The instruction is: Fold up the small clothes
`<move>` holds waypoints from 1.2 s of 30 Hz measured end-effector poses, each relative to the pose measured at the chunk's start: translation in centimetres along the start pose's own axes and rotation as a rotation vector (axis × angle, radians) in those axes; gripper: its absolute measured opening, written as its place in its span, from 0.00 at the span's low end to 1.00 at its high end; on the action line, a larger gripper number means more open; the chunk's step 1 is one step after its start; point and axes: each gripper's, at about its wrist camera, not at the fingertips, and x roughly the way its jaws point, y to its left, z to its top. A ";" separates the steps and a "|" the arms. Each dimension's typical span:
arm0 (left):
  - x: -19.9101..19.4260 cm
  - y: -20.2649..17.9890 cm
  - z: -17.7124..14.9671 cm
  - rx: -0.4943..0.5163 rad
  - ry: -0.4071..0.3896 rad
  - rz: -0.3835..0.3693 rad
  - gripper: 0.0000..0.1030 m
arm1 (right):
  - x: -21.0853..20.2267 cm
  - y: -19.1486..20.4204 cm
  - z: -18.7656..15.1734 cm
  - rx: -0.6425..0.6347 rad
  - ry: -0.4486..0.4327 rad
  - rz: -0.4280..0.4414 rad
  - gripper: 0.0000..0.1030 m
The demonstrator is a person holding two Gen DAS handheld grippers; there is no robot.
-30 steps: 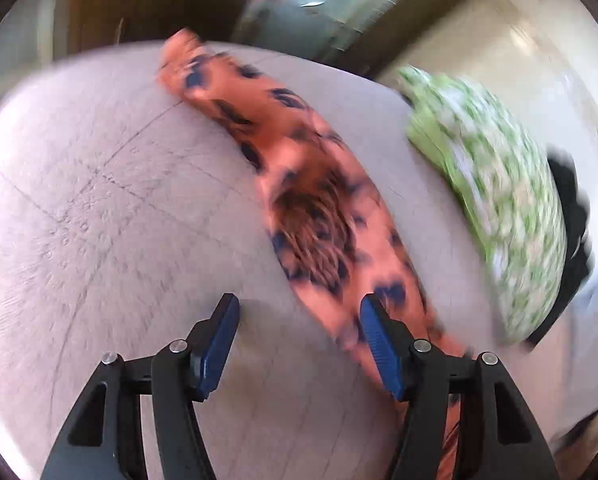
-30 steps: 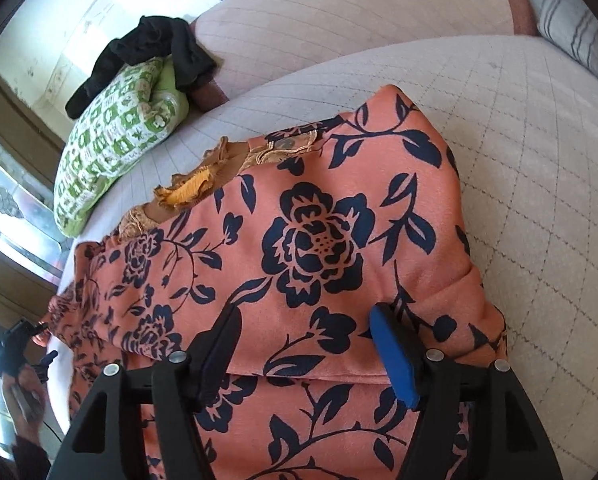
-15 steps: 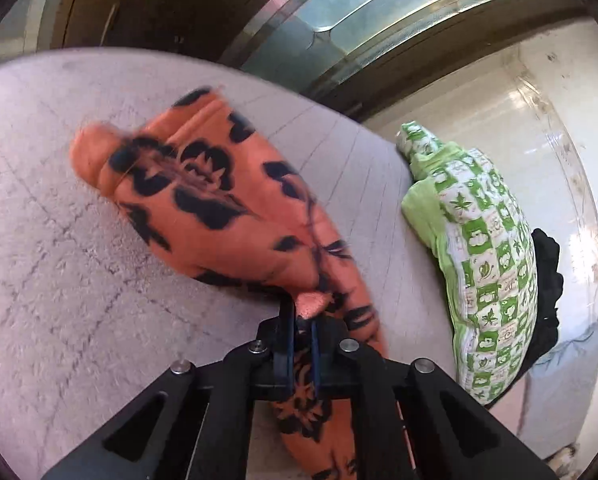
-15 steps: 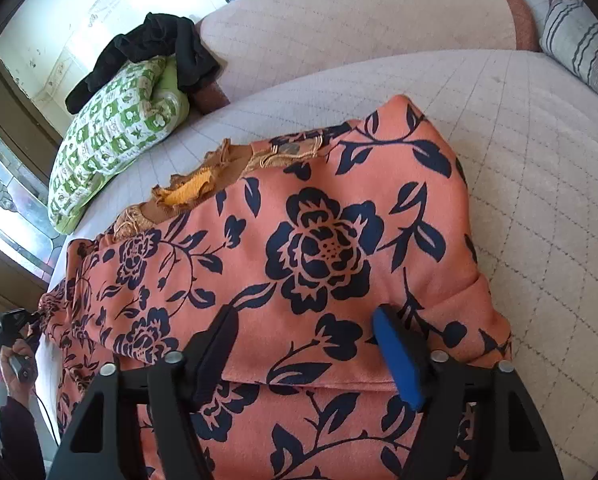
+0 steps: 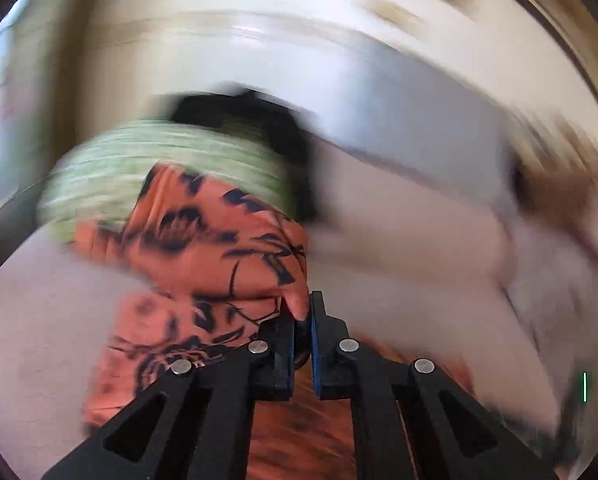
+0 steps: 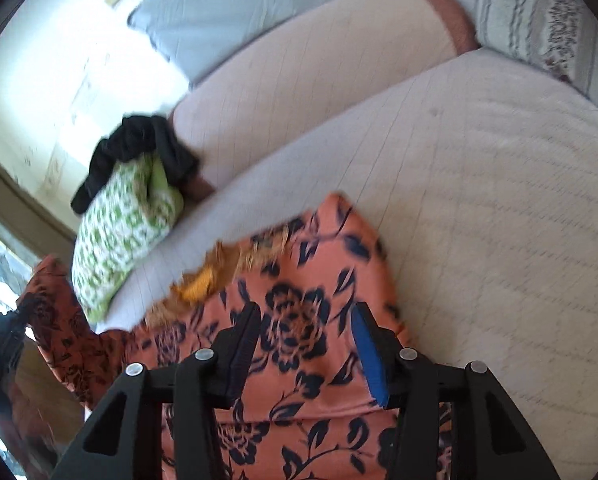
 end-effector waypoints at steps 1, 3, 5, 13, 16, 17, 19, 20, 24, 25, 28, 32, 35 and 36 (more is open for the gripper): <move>1.1 -3.5 -1.2 0.110 0.044 -0.044 0.10 | -0.4 -0.4 0.4 0.017 -0.012 0.012 0.49; 3.0 -9.8 -4.8 0.364 0.122 -0.059 0.31 | -1.0 -1.1 0.9 0.052 -0.039 0.028 0.59; 3.0 -11.8 -6.9 0.496 0.117 -0.012 0.33 | -1.9 -1.8 1.5 0.085 -0.078 0.044 0.63; -1.1 1.4 -4.8 0.125 0.048 0.204 0.65 | -2.0 -1.6 1.7 0.098 -0.043 0.059 0.63; 0.4 7.0 -5.8 0.000 0.109 0.334 0.64 | -1.6 -2.1 1.3 0.122 -0.024 0.038 0.63; 1.2 8.6 -6.3 -0.037 0.136 0.362 0.64 | -1.8 -2.5 1.2 0.133 -0.035 0.047 0.63; 3.0 10.8 -7.8 -0.095 0.201 0.385 0.64 | -2.4 -2.7 1.3 0.134 -0.065 0.102 0.63; 4.0 11.6 -8.4 -0.104 0.233 0.398 0.64 | -2.5 -2.4 1.4 0.114 -0.066 0.122 0.61; 8.1 13.8 -11.2 -0.072 0.436 0.539 0.67 | 1.5 -1.4 0.6 0.048 0.143 0.107 0.42; 7.9 13.9 -11.1 -0.088 0.415 0.540 0.67 | 3.7 -2.0 -0.3 0.063 0.251 0.026 0.42; 6.9 12.5 -10.3 -0.042 0.358 0.567 0.67 | 4.2 -2.5 -0.5 0.059 0.247 -0.040 0.21; 4.8 9.4 -9.3 0.017 0.221 0.496 0.67 | 2.1 -1.4 0.3 0.013 0.134 0.036 0.25; 5.1 7.0 -9.4 0.033 0.230 0.358 0.67 | 3.2 -1.8 -0.2 0.033 0.181 0.055 0.25; 5.7 6.6 -9.7 0.042 0.250 0.339 0.67 | 4.5 -2.0 -0.8 0.042 0.256 0.049 0.25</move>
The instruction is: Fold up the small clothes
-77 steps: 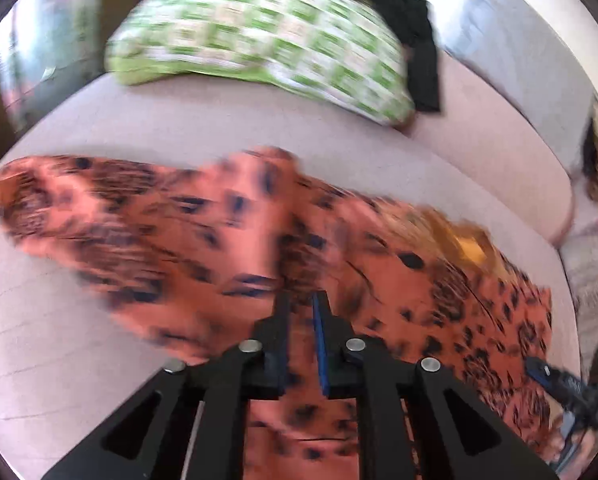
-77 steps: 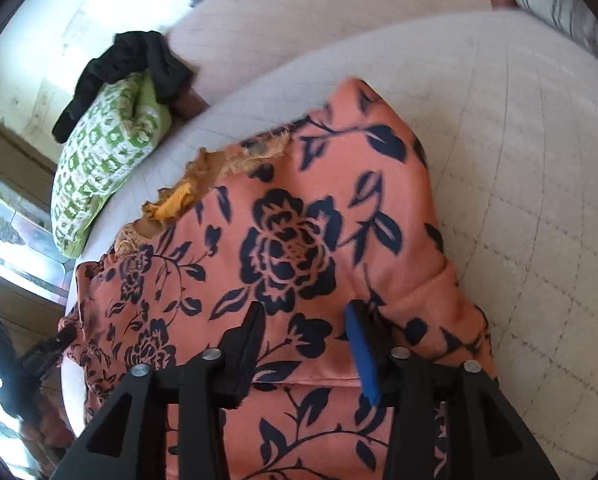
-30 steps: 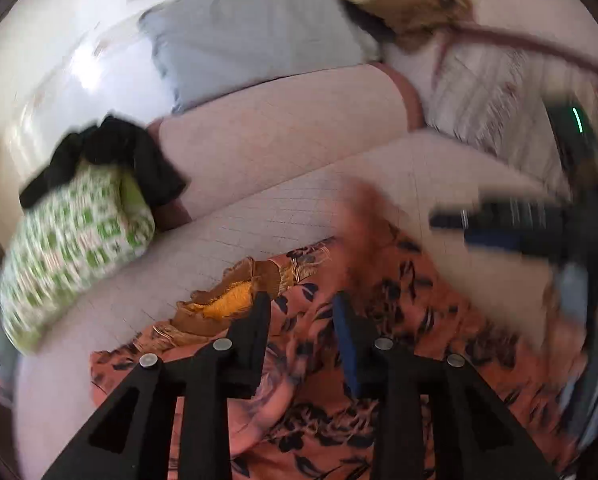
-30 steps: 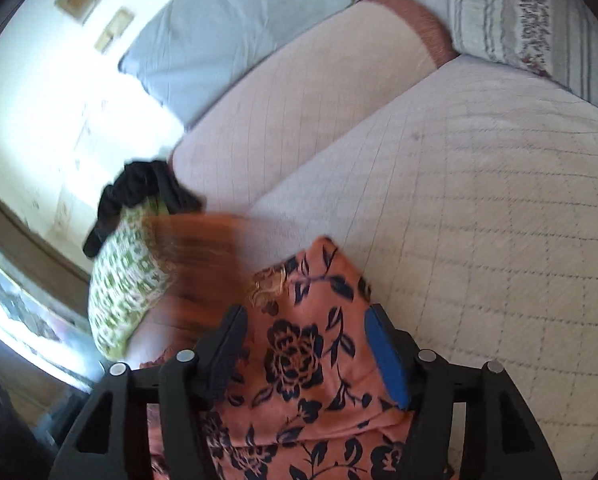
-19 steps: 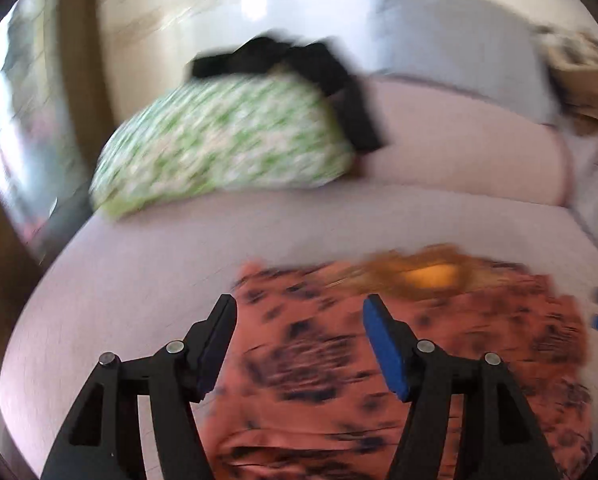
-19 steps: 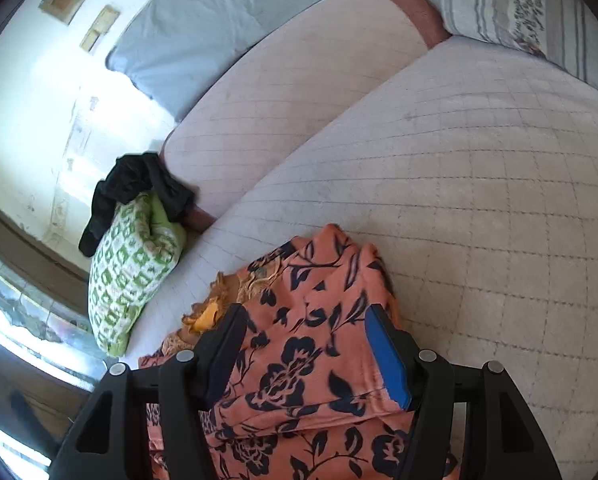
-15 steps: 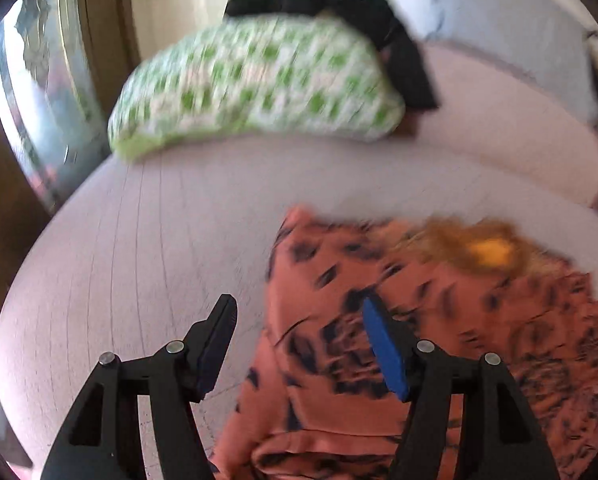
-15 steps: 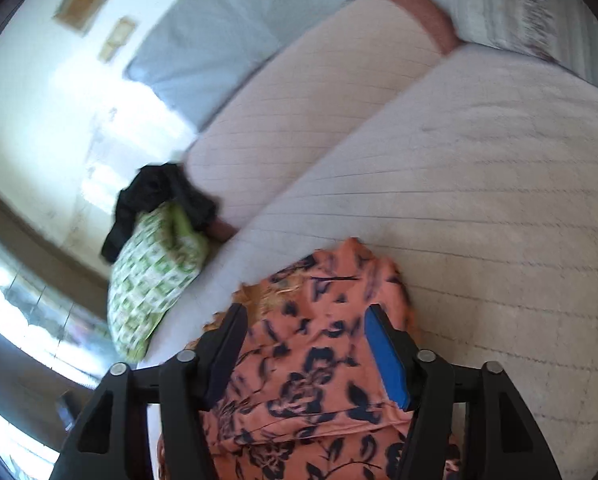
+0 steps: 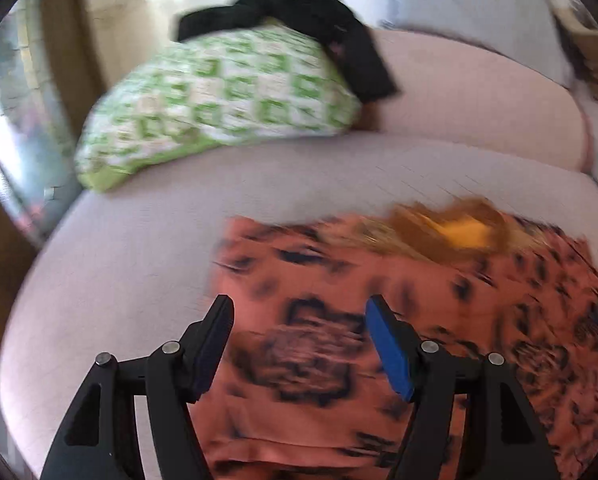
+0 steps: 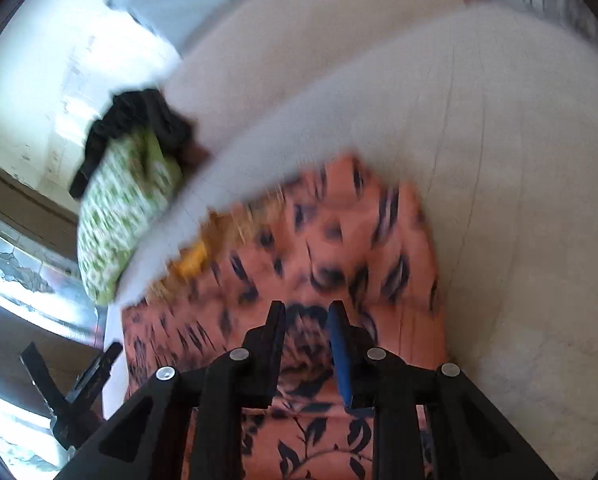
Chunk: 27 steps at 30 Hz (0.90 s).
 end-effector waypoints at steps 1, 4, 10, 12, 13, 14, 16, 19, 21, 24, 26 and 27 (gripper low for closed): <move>1.1 -1.1 -0.5 0.041 0.045 -0.005 0.67 | 1.3 -0.2 -0.3 0.000 0.069 -0.017 0.24; 3.0 -3.7 -1.8 0.133 0.114 0.063 0.68 | 0.7 1.2 -0.4 -0.075 0.031 -0.041 0.24; -0.2 -6.5 -1.9 0.147 0.020 -0.058 0.68 | -0.2 0.4 1.7 -0.079 -0.104 -0.067 0.24; -0.7 -7.8 -2.0 0.182 -0.004 -0.121 0.68 | 1.3 -0.9 3.1 -0.050 -0.097 -0.069 0.24; -0.8 -9.1 -2.4 0.231 -0.003 -0.143 0.69 | 1.5 -1.1 3.5 -0.033 -0.109 -0.053 0.24; -0.4 -10.1 -2.9 0.276 0.016 -0.127 0.70 | 1.4 -1.4 3.7 -0.017 -0.125 -0.042 0.24; 1.1 -11.0 -3.7 0.342 0.053 -0.083 0.70 | 1.1 -0.9 3.7 -0.014 -0.117 -0.062 0.24; 0.1 -10.5 -2.9 0.304 0.048 -0.122 0.72 | 0.5 1.7 3.0 -0.082 -0.112 0.006 0.25; -0.5 -9.5 -2.4 0.239 0.038 -0.183 0.72 | 0.7 4.0 1.7 -0.171 -0.062 0.064 0.25; -0.1 -9.1 -2.8 0.234 0.088 -0.151 0.72 | 2.6 6.2 -0.6 -0.257 0.057 0.107 0.25; 1.5 -8.3 -3.4 0.243 0.122 -0.121 0.74 | 5.0 6.7 -2.7 -0.303 0.201 0.064 0.27; 1.3 -8.0 -3.7 0.231 0.125 -0.128 0.74 | 5.1 6.8 -3.5 -0.331 0.184 0.043 0.26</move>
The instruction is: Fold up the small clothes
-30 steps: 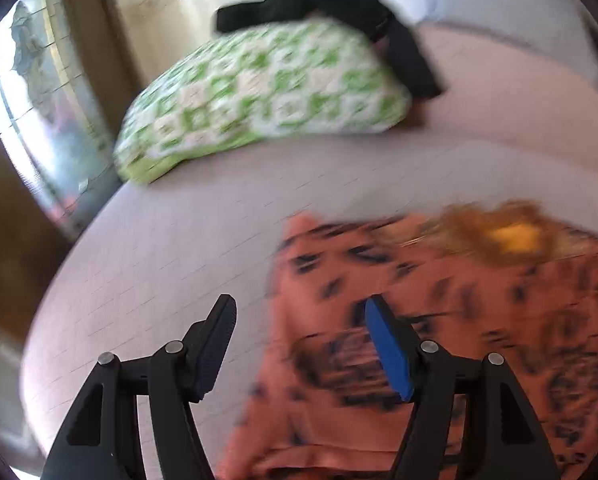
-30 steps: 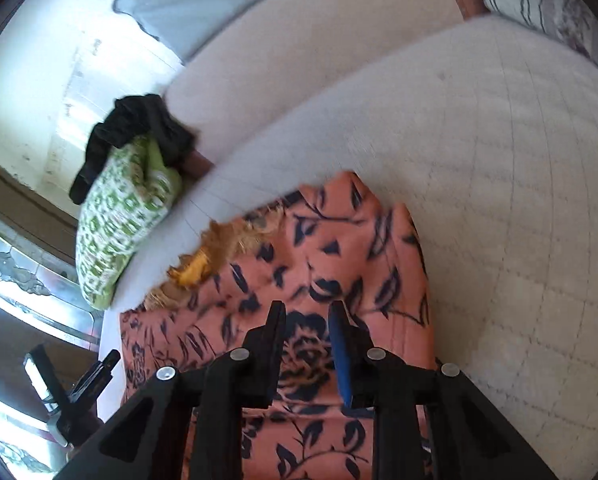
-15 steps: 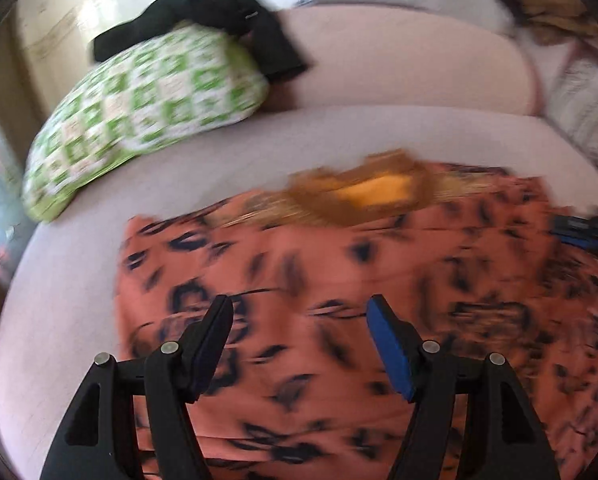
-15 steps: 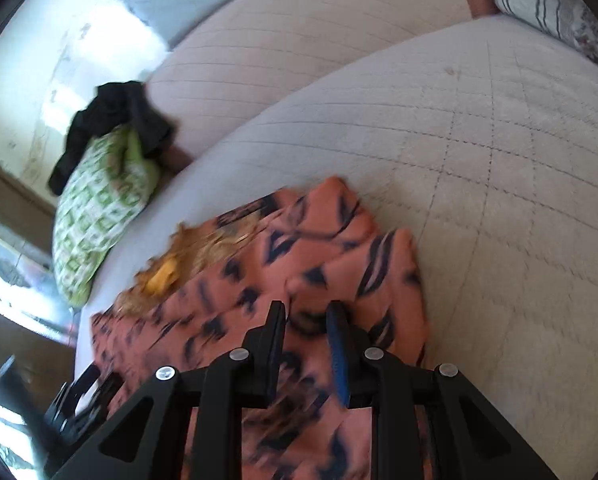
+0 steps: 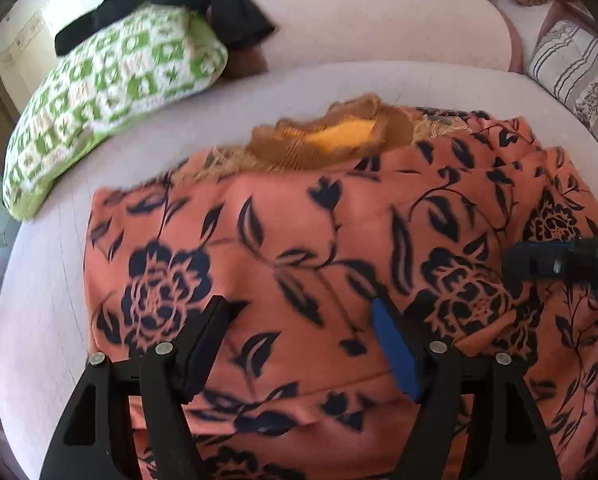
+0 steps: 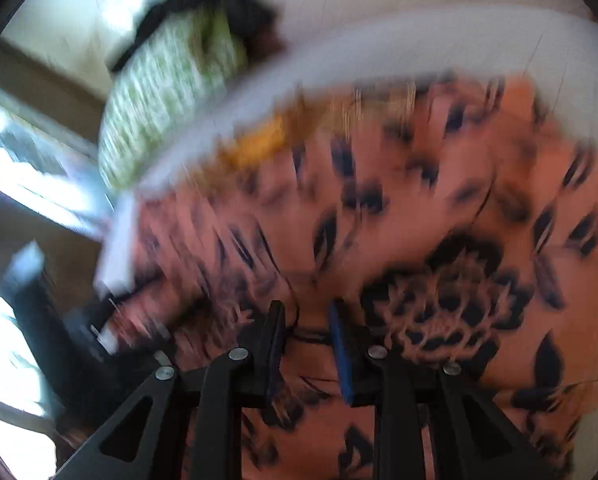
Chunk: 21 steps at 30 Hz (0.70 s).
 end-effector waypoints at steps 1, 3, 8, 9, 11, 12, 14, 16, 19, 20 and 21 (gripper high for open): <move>-0.4 0.4 -0.1 -0.021 0.003 -0.010 0.74 | -0.4 0.5 -0.4 -0.023 -0.036 -0.011 0.25; -1.5 1.3 -0.6 -0.060 0.006 -0.019 0.74 | -1.3 0.8 -1.0 -0.021 -0.005 -0.021 0.25; -4.0 3.8 -3.9 -0.158 0.013 0.027 0.74 | -4.7 -0.2 -2.6 0.031 -0.055 0.009 0.27; -4.4 4.3 -4.9 -0.175 0.019 0.038 0.74 | -5.4 -0.6 -3.1 0.052 -0.071 0.017 0.37; -5.0 5.2 -6.8 -0.208 0.035 0.057 0.74 | -6.9 -2.0 -4.8 0.103 -0.089 0.025 0.72; -4.9 6.0 -7.7 -0.225 0.050 0.061 0.74 | -7.5 -2.4 -6.0 0.131 -0.101 0.022 0.75; -5.9 6.6 -10.5 -0.266 0.060 0.033 0.76 | -7.8 -2.6 -7.6 0.127 -0.075 0.001 0.75; -7.2 6.4 -12.2 -0.257 0.064 0.052 0.76 | -7.0 -2.4 -9.8 0.102 -0.013 -0.059 0.73; -8.9 6.1 -14.7 -0.250 0.057 0.064 0.76 | -8.0 -1.5 -12.0 0.028 -0.035 -0.084 0.71; -9.4 6.2 -15.5 -0.260 0.057 0.057 0.76 | -8.3 -1.6 -12.7 0.020 -0.033 -0.078 0.71; -9.9 6.5 -16.2 -0.274 0.055 0.047 0.76 | -8.8 -1.8 -13.6 0.024 -0.034 -0.064 0.71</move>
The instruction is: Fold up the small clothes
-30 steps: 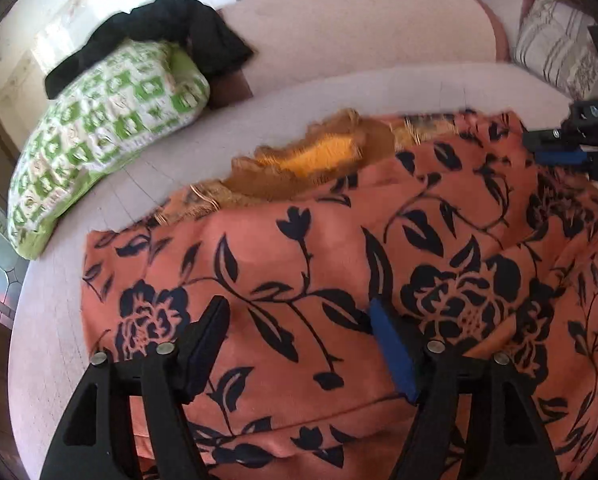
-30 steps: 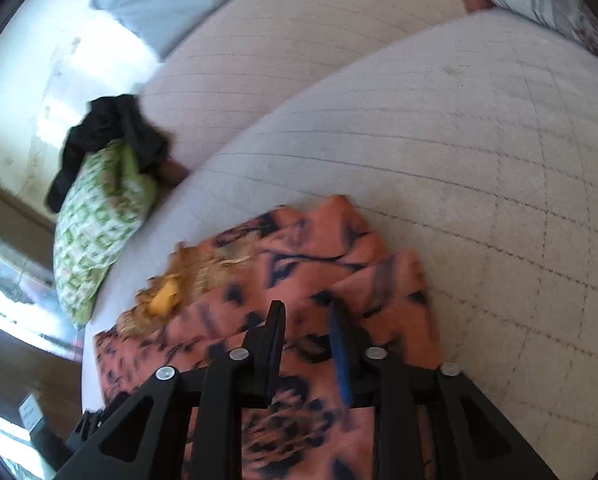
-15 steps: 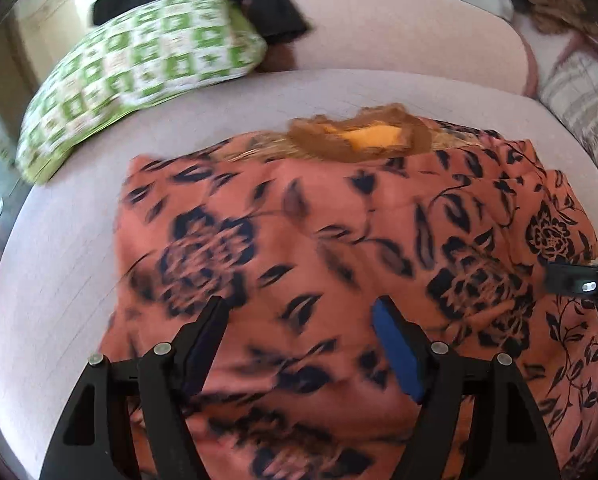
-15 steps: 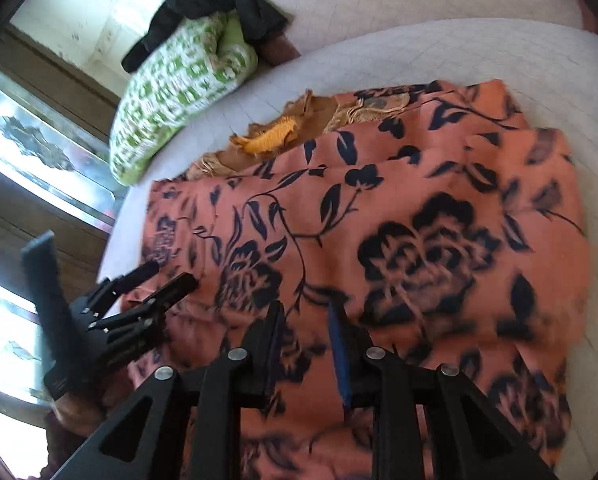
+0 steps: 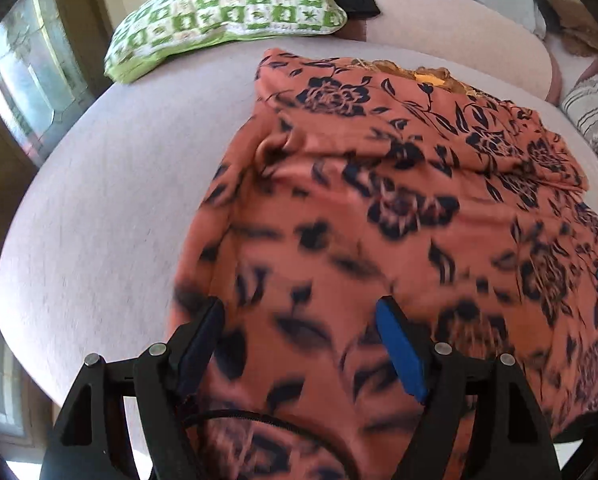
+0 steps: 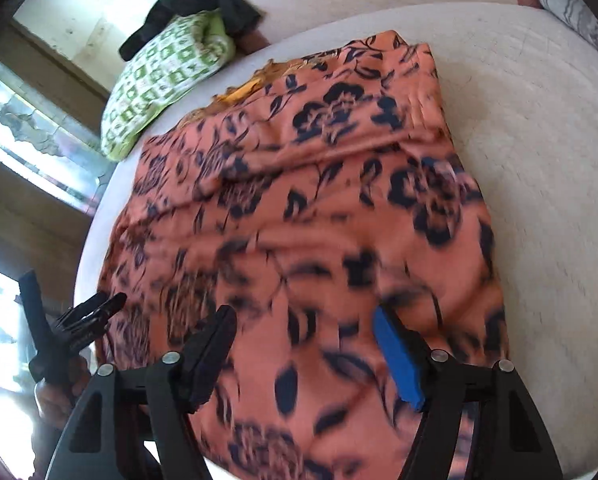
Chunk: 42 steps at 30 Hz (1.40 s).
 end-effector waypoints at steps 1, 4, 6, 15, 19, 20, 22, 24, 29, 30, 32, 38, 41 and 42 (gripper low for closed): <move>-0.4 0.7 -0.7 -0.017 0.006 -0.007 0.76 | -0.4 -0.4 -0.7 0.006 -0.005 0.014 0.71; -1.4 2.5 -2.3 -0.056 0.022 -0.006 0.76 | -1.7 -1.9 -3.0 0.029 0.004 0.054 0.72; -1.7 3.9 -3.0 -0.106 0.054 -0.006 0.76 | -2.5 -2.7 -4.5 0.043 0.011 0.081 0.71; -2.1 11.7 -4.7 -0.333 0.178 0.092 0.76 | -5.4 -5.9 -8.8 0.148 0.095 0.108 0.71; -2.1 12.9 -5.3 -0.322 0.202 0.161 0.76 | -6.8 -7.7 -9.7 0.186 0.097 0.037 0.73; -2.1 13.0 -5.6 -0.323 0.206 0.144 0.75 | -6.8 -8.1 -9.7 0.195 0.102 0.020 0.73; -1.8 12.3 -6.0 -0.308 0.229 0.066 0.69 | -6.6 -9.0 -10.1 0.225 0.118 0.016 0.73; -1.4 11.0 -6.7 -0.263 0.251 0.028 0.53 | -6.0 -9.8 -10.4 0.252 0.134 0.020 0.73; -1.5 9.2 -6.5 -0.196 0.243 -0.015 0.20 | -4.6 -9.9 -11.1 0.263 0.147 0.052 0.74; -1.4 9.0 -6.3 -0.193 0.243 -0.022 0.13 | -4.5 -9.8 -11.1 0.259 0.140 0.047 0.74; -1.3 8.4 -6.2 -0.166 0.234 -0.029 0.06 | -4.5 -9.7 -11.2 0.255 0.129 0.042 0.73; -0.9 6.6 -5.6 -0.171 0.240 -0.037 0.03 | -4.3 -7.9 -11.9 0.141 0.190 -0.063 0.16; -1.0 8.4 -6.0 -0.196 0.254 -0.065 0.05 | -4.7 -6.2 -12.0 0.076 0.179 -0.083 0.09; -1.1 8.6 -6.0 -0.207 0.255 -0.072 0.06 | -4.9 -5.8 -11.9 0.062 0.172 -0.076 0.09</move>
